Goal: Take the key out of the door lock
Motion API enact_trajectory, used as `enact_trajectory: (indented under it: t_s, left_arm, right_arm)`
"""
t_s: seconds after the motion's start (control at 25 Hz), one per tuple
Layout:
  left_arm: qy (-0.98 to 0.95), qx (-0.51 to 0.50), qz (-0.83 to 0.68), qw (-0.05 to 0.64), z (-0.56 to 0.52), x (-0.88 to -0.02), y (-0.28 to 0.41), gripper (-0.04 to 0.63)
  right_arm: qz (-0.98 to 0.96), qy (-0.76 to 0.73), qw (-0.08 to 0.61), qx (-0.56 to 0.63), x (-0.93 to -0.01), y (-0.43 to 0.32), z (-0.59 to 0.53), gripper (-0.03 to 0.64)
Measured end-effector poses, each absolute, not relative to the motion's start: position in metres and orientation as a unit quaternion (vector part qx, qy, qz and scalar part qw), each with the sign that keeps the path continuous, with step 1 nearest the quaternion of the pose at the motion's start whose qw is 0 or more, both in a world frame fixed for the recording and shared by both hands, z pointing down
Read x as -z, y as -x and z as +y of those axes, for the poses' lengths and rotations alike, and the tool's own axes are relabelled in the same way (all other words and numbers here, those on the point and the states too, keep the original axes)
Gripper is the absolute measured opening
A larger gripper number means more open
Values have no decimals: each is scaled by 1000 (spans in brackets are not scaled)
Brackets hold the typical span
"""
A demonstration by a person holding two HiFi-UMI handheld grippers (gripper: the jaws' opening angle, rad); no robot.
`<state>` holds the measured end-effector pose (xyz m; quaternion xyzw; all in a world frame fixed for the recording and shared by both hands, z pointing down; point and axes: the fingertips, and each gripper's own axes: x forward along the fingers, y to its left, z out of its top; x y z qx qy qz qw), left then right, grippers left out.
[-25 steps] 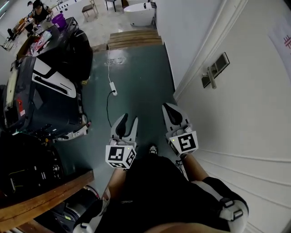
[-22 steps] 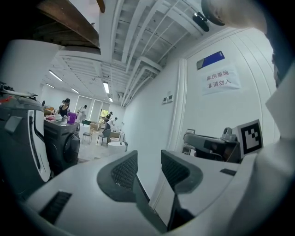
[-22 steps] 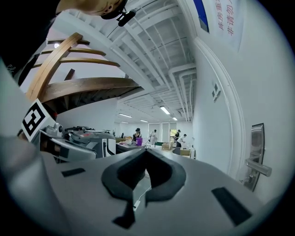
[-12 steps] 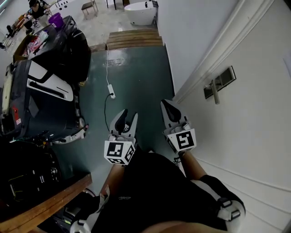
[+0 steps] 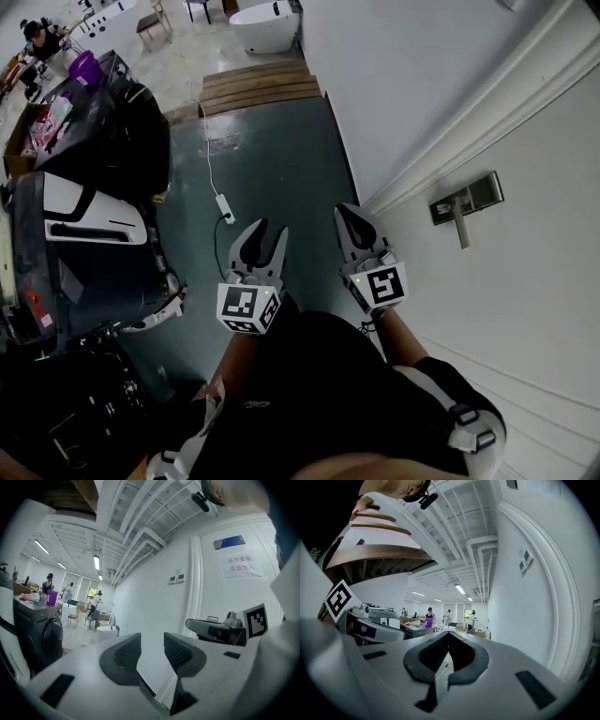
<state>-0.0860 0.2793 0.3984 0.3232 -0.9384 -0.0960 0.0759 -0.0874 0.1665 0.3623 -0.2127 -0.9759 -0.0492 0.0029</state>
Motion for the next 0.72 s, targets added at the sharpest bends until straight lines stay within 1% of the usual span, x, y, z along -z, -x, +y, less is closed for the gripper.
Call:
enact_trajectory:
  t_s: [0.16,0.36,0.56,0.72]
  left_arm:
    - [-352,99,-927,86,287,-404,135,152]
    - [-405,99,-903,106,275,-407,176,152]
    - [-484,95,-863,111,223,-407,197,152]
    - [-539,96,-827,125,176,-410,190,152]
  right_arm:
    - [-981,188,13,47,-368,129,177,8]
    - [-991,131,25,27,-372,158,169,8]
    - [-998,46,36,22,-376,156,127,8]
    - [-999,-19,45,17,-374,140,81,8]
